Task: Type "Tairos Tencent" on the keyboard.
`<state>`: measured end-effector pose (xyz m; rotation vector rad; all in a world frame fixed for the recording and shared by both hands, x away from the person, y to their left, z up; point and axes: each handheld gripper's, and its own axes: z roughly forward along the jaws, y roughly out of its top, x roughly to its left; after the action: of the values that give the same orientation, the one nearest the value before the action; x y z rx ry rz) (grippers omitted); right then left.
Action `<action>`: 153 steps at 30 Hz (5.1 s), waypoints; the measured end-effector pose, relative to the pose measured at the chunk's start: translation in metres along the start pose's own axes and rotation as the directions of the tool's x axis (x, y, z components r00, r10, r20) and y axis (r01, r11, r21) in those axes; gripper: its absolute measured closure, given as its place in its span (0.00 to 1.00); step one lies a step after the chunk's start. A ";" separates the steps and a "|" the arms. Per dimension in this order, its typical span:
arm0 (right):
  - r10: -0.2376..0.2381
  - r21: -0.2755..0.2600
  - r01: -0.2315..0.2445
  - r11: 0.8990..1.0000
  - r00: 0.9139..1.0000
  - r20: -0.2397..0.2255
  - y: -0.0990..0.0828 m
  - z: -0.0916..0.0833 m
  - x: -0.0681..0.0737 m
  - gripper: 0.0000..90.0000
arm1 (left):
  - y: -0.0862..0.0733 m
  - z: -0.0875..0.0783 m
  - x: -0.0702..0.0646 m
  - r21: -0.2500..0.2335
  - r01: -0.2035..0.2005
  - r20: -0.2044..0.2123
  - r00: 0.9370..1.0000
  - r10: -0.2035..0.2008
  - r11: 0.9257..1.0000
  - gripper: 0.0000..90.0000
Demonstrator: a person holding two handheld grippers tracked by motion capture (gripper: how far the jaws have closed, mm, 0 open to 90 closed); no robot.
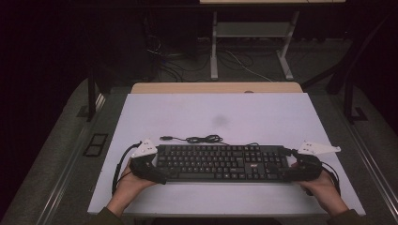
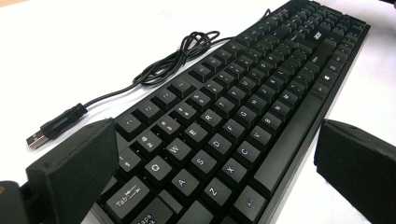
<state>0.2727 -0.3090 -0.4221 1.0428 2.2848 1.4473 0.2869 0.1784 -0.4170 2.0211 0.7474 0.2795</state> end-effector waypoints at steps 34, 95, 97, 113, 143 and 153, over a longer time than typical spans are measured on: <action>-0.022 -0.009 0.022 1.000 0.999 -0.045 0.015 0.020 0.009 0.20 | -0.001 0.000 0.000 -0.001 0.004 0.000 1.000 -0.004 1.000 0.00; -0.052 0.005 0.054 0.999 0.983 -0.176 0.047 0.077 0.038 0.26 | -0.001 0.001 0.001 -0.020 0.023 0.010 1.000 -0.023 1.000 0.00; -0.050 0.007 0.052 0.999 0.982 -0.181 0.047 0.077 0.039 0.27 | 0.000 0.002 0.001 -0.018 0.019 0.012 1.000 -0.019 1.000 0.00; -0.066 0.082 0.088 0.993 0.968 -0.242 0.041 0.080 0.047 0.82 | 0.001 0.004 0.000 -0.015 0.020 0.013 1.000 -0.020 1.000 0.00; -0.099 0.260 0.164 0.952 0.964 -0.245 0.028 0.096 0.049 0.99 | 0.002 0.007 0.000 -0.014 0.021 0.013 1.000 -0.021 1.000 0.00; -0.106 0.274 0.173 0.946 0.964 -0.244 0.026 0.097 0.047 0.99 | 0.001 0.007 0.000 -0.008 0.012 0.013 1.000 -0.012 1.000 0.00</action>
<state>0.3027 -0.2036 -0.4384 0.7973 2.7410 1.2535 0.2907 0.1729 -0.4196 2.0081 0.7487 0.2621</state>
